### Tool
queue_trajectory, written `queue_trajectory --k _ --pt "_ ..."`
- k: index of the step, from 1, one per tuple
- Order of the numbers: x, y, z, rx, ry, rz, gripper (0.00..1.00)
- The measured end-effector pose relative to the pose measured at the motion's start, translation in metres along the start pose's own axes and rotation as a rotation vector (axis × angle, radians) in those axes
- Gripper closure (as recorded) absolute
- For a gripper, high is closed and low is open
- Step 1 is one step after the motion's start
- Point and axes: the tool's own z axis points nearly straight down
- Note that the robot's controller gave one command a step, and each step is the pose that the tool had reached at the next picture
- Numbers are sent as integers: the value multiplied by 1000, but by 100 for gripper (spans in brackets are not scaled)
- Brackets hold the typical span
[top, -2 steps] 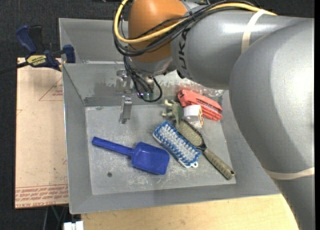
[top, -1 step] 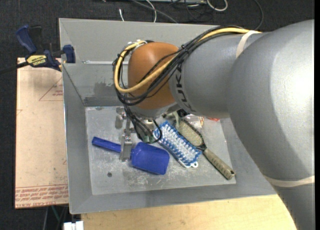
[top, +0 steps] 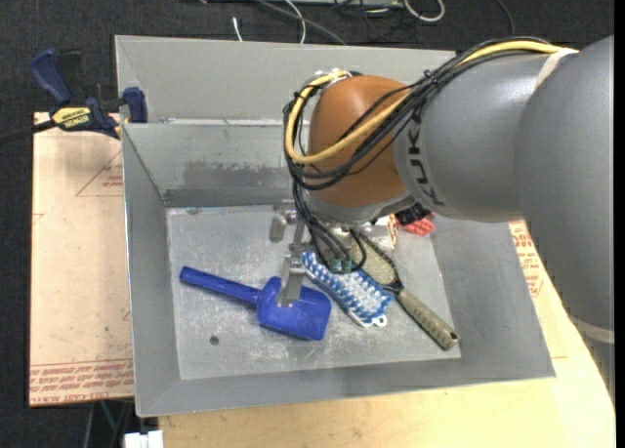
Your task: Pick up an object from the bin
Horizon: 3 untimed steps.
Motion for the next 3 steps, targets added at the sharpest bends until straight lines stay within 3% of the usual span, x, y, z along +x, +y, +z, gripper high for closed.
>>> queue_trajectory --k 1,2,3 --pt "43 53 71 -4 15 -189 0" --pt "59 15 71 -4 -3 -171 100" --pt "59 15 71 -4 -2 -171 100"
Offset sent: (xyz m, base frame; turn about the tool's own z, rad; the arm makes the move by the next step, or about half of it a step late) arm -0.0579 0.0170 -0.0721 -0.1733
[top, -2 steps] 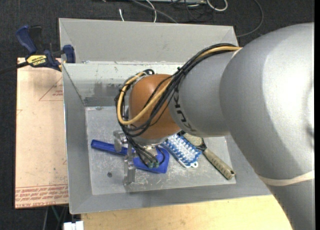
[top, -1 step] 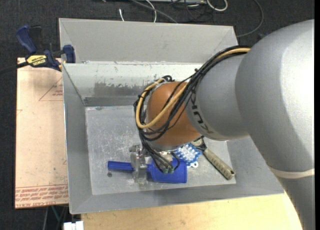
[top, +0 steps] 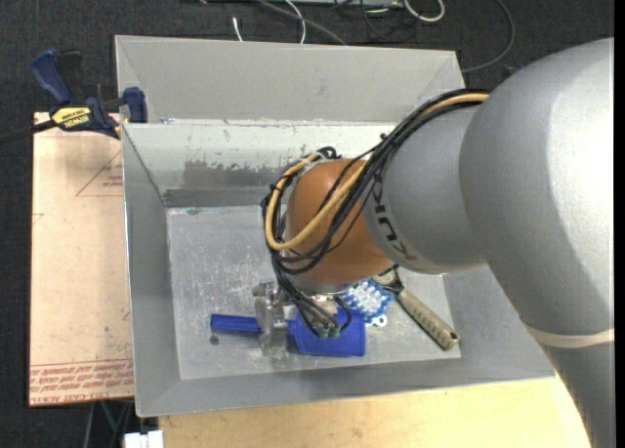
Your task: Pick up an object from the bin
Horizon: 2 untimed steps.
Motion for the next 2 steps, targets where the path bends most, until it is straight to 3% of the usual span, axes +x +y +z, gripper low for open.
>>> queue_trajectory --k 2 --pt "-3 -6 -43 -2 2 5 100"
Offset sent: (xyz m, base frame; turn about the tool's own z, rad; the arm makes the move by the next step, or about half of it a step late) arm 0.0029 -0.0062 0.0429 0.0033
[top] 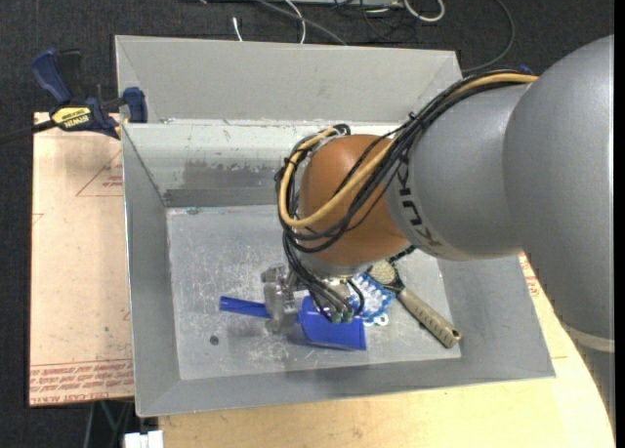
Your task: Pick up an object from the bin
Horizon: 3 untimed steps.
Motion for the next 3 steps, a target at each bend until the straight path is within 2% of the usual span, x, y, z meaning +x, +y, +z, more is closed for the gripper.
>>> queue_trajectory --k 1,2,3 --pt "28 -27 47 -1 1 -175 100" --pt "31 -32 55 -1 -4 -182 100" --pt "30 -40 15 -3 -3 -281 100"
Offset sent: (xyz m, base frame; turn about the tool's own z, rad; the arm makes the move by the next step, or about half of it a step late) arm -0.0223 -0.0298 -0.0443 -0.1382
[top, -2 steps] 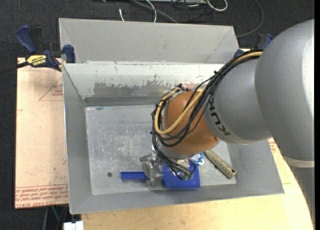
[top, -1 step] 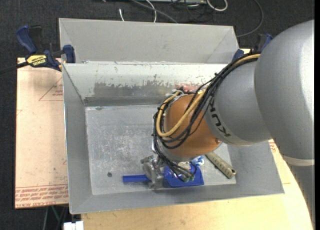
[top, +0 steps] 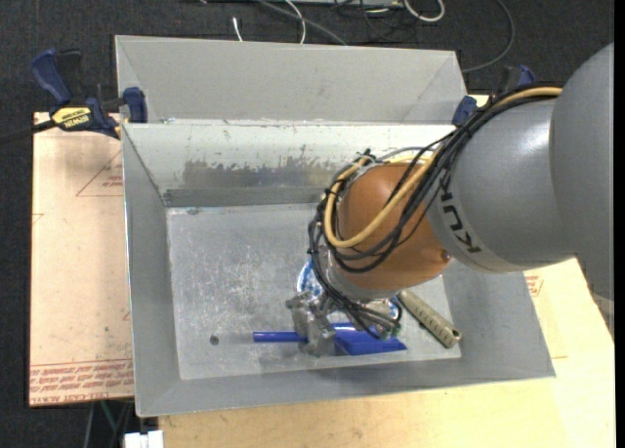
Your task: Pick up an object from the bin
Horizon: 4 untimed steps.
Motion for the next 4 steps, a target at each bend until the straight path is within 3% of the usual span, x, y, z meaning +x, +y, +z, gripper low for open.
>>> queue_trajectory --k 2,3,4 --pt "0 -7 2 -2 -1 21 100" --pt "-14 43 36 -3 -2 -224 100" --pt "-14 43 36 -3 -2 -223 100"
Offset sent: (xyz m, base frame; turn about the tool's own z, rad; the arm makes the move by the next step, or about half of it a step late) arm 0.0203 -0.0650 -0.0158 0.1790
